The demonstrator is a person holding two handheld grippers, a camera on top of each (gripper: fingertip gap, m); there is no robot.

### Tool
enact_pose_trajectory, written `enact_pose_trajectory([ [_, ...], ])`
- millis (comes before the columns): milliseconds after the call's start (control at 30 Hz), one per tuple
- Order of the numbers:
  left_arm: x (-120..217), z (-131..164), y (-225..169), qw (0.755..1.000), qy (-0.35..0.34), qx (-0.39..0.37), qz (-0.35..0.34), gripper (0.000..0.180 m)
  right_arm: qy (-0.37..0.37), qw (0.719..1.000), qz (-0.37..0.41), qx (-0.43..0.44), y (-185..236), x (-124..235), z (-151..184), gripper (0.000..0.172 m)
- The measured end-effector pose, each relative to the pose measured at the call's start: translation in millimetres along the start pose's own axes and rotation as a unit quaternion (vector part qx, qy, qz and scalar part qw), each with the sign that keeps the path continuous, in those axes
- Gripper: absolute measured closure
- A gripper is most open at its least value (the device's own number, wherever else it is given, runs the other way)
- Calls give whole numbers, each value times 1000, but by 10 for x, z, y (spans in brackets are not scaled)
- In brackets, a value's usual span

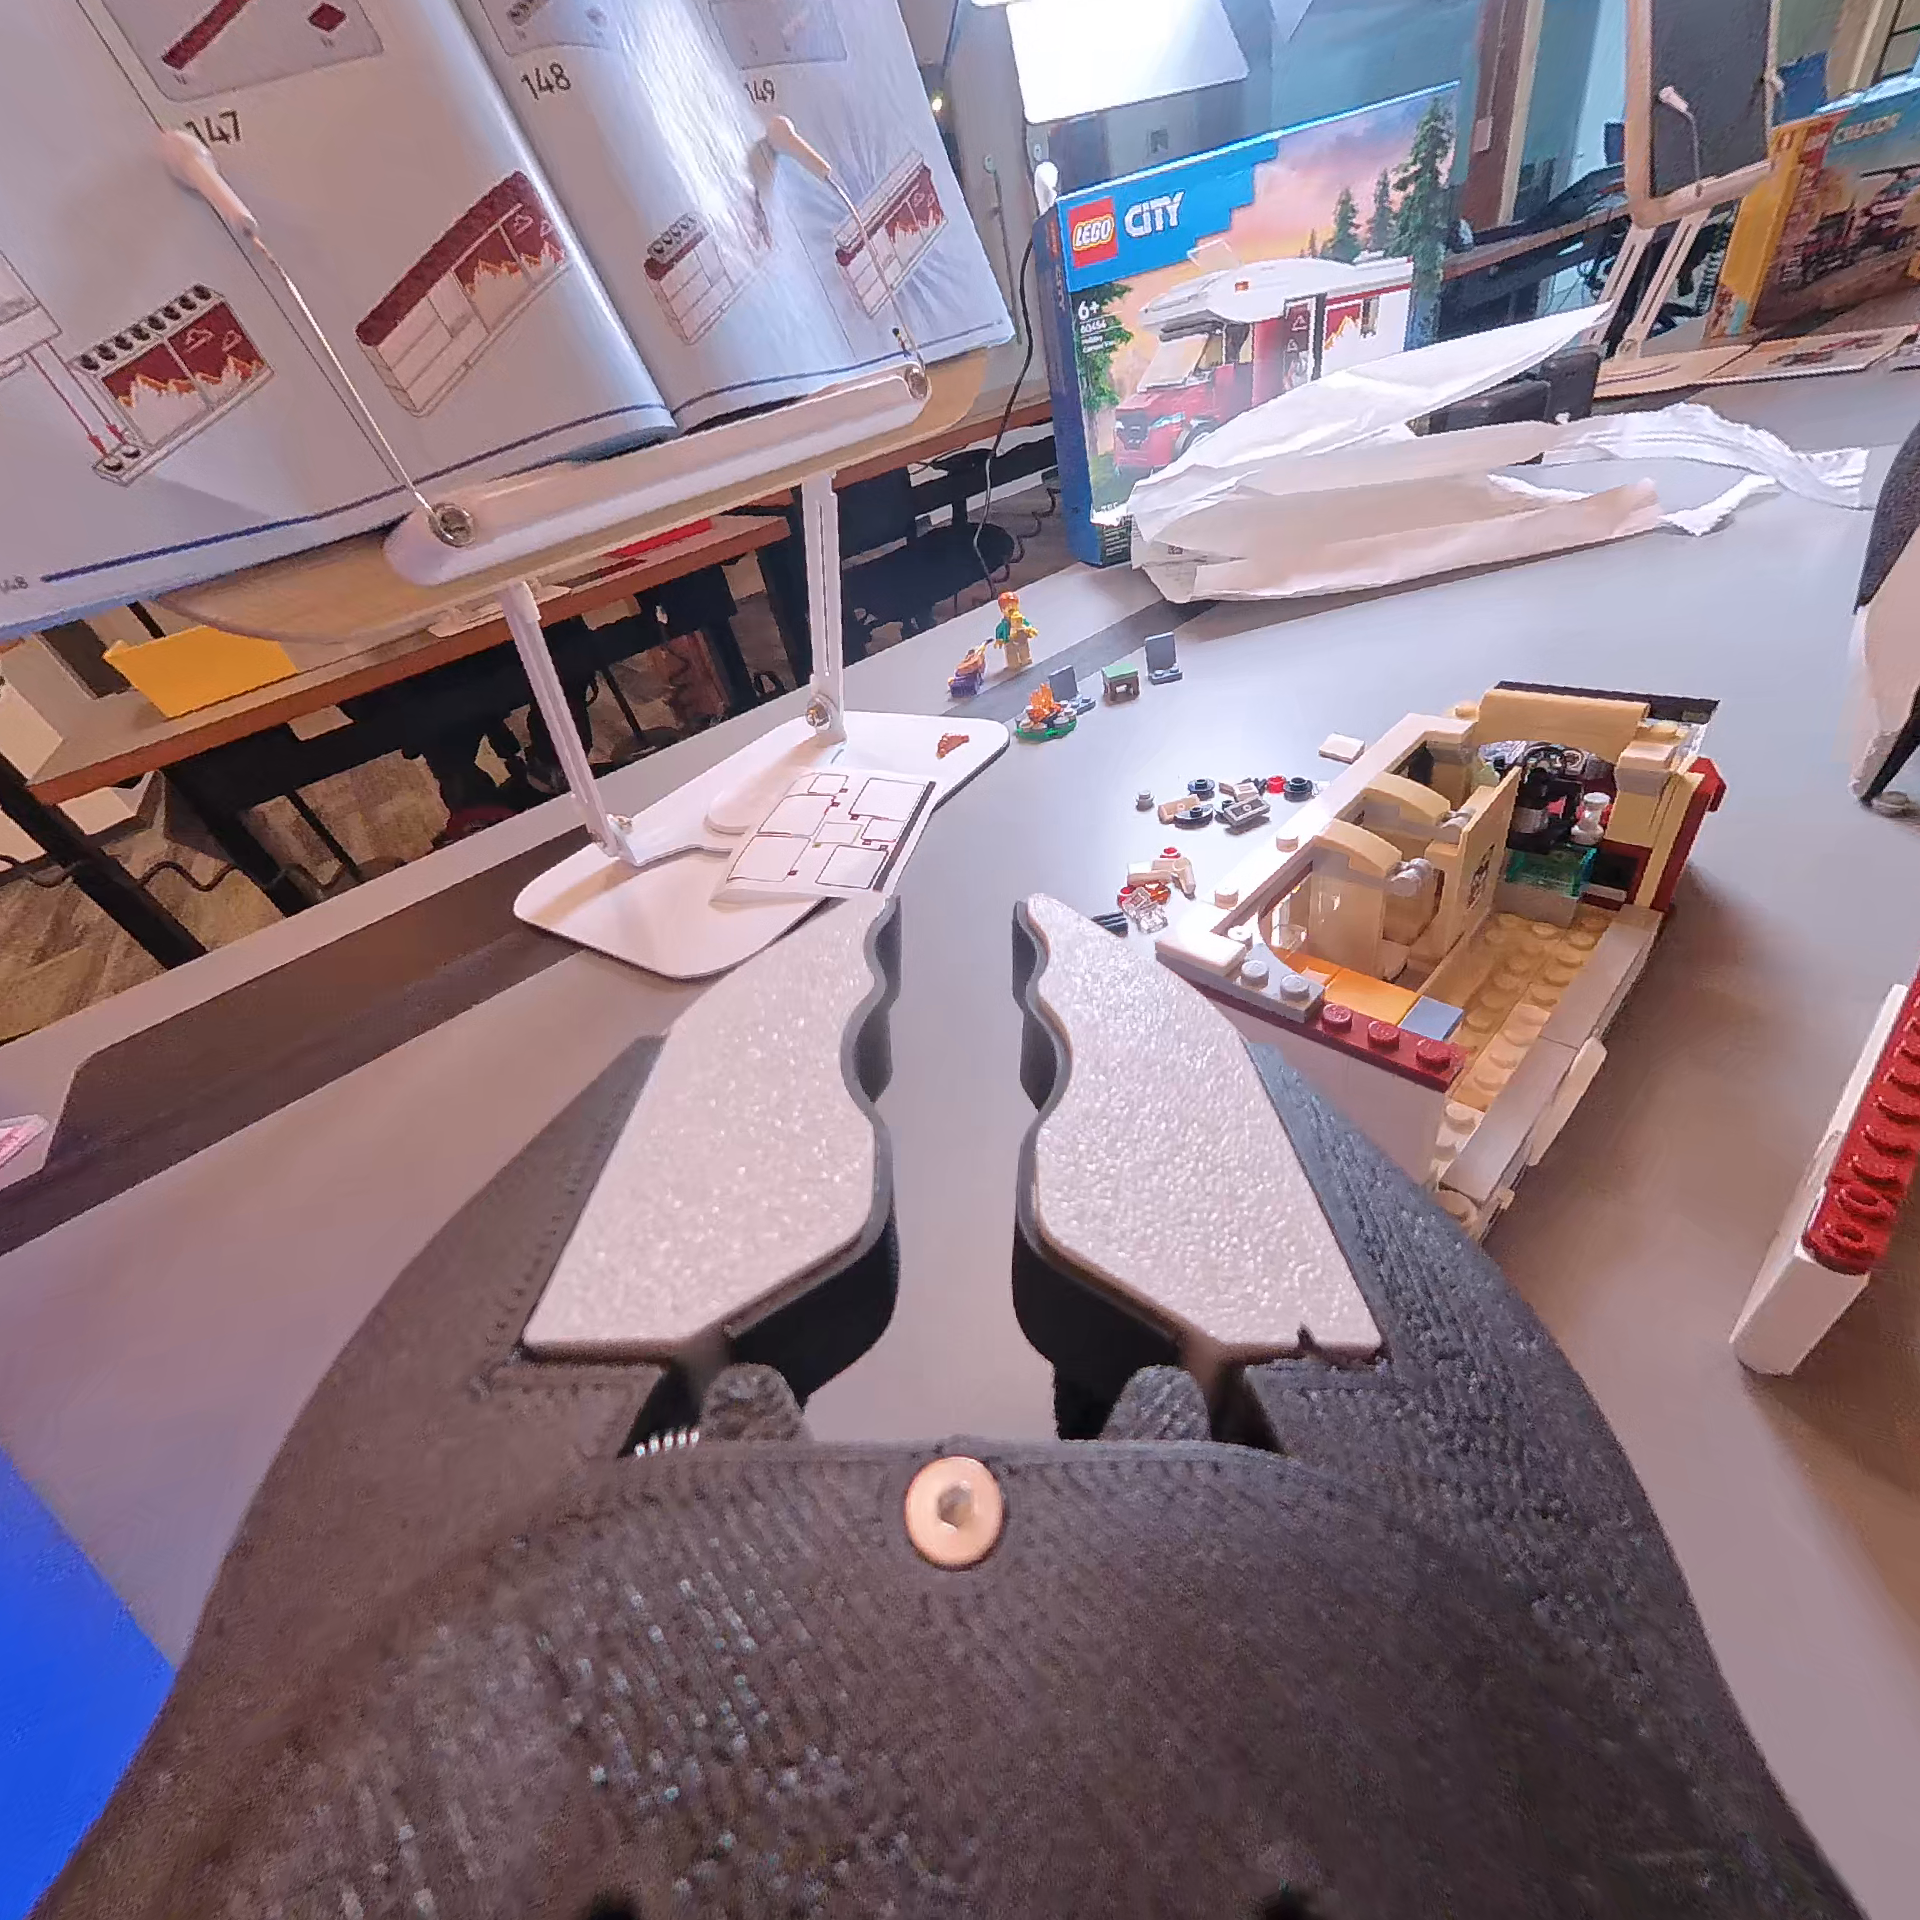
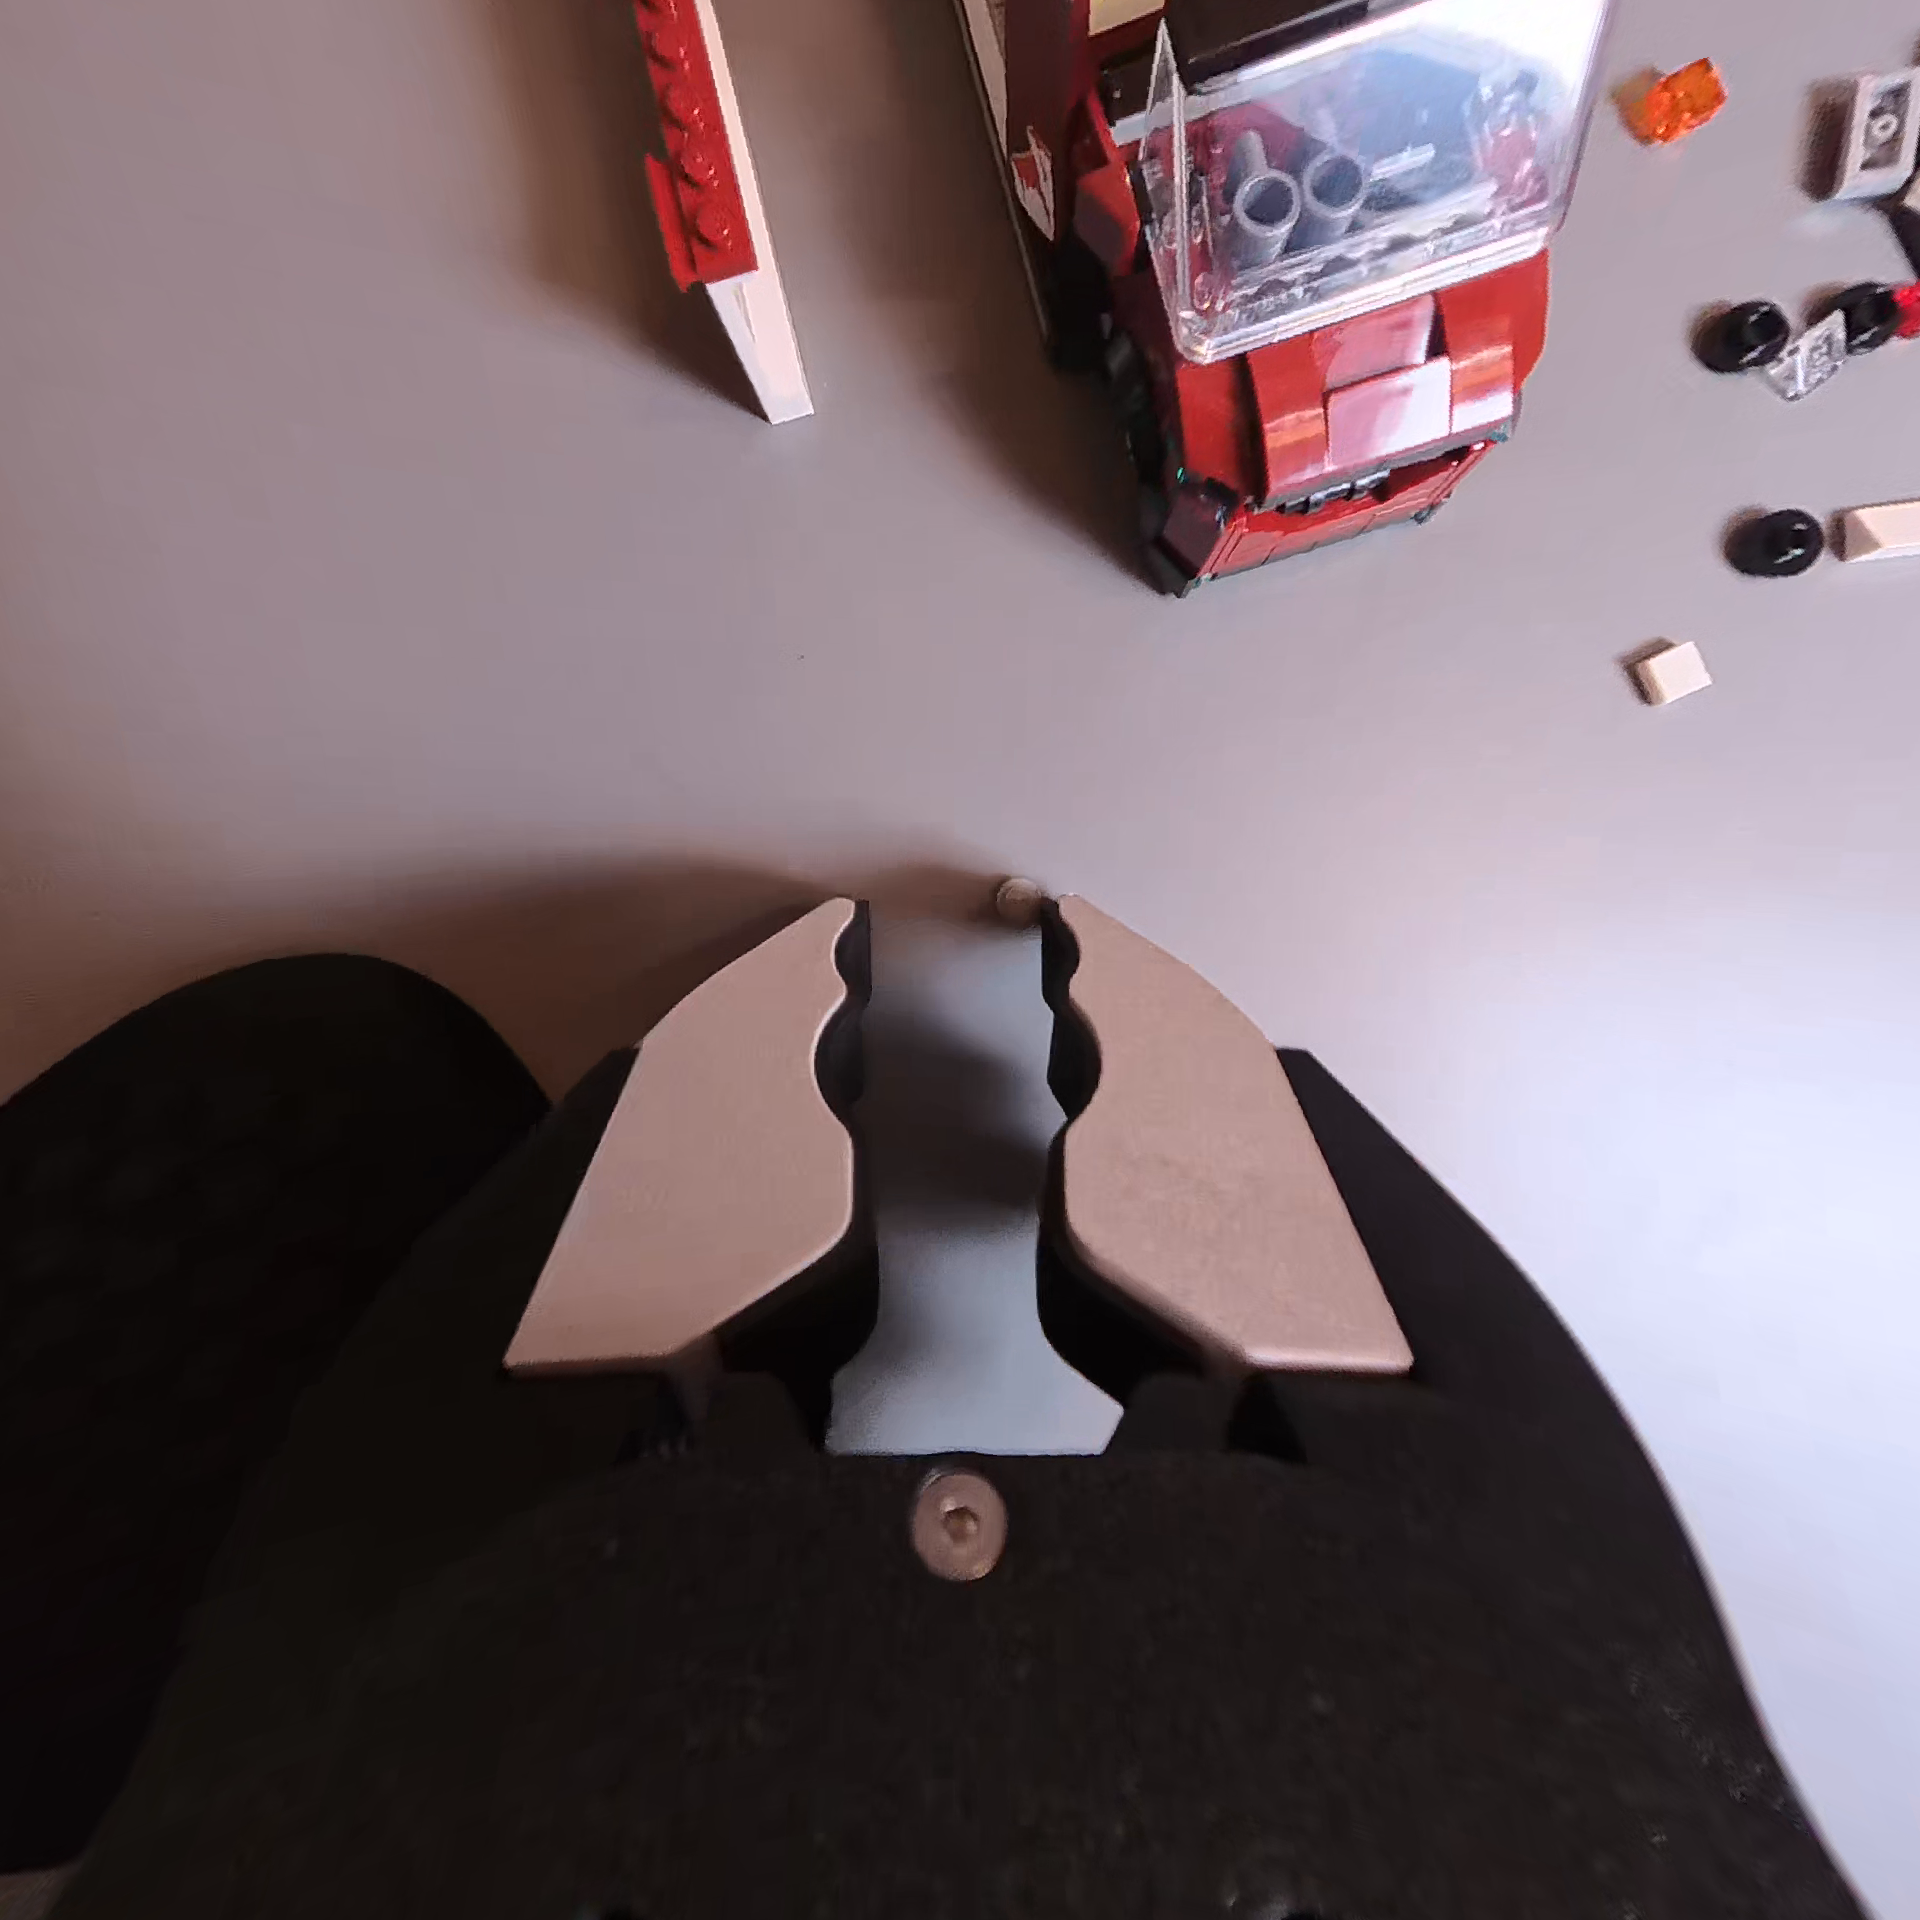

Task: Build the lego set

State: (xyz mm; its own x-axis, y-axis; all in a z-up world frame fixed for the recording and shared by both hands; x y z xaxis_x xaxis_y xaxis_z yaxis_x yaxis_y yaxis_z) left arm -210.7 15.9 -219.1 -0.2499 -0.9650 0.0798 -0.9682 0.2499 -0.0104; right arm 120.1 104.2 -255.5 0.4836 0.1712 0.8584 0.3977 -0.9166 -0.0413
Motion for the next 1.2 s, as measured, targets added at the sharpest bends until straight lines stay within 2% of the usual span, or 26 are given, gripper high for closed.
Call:
enact_pose_trajectory([
  [200, 23, -53, -60, 1000, -8, -22, 2, 160, -20, 999, 34, -36, 41, 77, 58, 128],
  [333, 202, -322, -46, 1000, -21, -5, -9, 165, -129, 977, 158, -60, 58, 309, -93, 132],
  [400, 392, -528, 50, 999, -33, 1, -37, 165, -210, 949, 219, -84, 145, 437, -194, 132],
  [500, 818, -756, 317, 995, -15, 4, -95, 153, -285, 908, 283, -120, 295, 555, -243, 133],
  [567, 1163, -783, 536, 991, 29, -6, -131, 149, -305, 892, 305, -135, 361, 586, -209, 134],
  [633, 1469, -680, 766, 982, 118, -15, -149, 146, -316, 882, 316, -147, 392, 609, -151, 136],
  [700, 1662, -483, 968, 961, 234, -8, -146, 139, -329, 874, 317, -162, 393, 628, -98, 138],
  [733, 1714, -402, 1068, 947, 280, -22, -154, 142, -337, 871, 315, -169, 384, 634, -81, 139],
  [800, 1727, -297, 1245, 921, 349, -57, -163, 147, -351, 862, 317, -181, 347, 652, -63, 140],
  [867, 1635, -209, 1379, 892, 423, -60, -146, 150, -361, 858, 314, -186, 319, 660, -66, 141],
  [1000, 1418, 34, 1670, 806, 577, -103, -88, 148, -363, 857, 314, -188, 327, 651, -65, 141],
  [1100, 1307, 228, 1881, 758, 644, -94, -41, 148, -358, 855, 323, -191, 358, 665, -36, 140],
  [1200, 1258, 357, 1991, 731, 678, -76, -6, 151, -362, 850, 329, -197, 377, 706, 3, 140],
])
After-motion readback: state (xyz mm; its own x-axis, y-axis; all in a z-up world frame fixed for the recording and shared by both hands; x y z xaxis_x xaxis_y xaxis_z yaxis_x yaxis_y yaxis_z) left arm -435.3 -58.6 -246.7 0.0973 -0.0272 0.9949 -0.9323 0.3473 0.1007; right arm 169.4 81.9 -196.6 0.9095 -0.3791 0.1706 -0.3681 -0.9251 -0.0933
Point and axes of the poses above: each gripper's, where its closed fingertips meet, x back along the fingers, z out of its underside, y = z × x across the jaws, the point moved 7 cm from there along x, back along the fingers, and after that the axes turned 13 degrees about x, right-handed, at the moved point
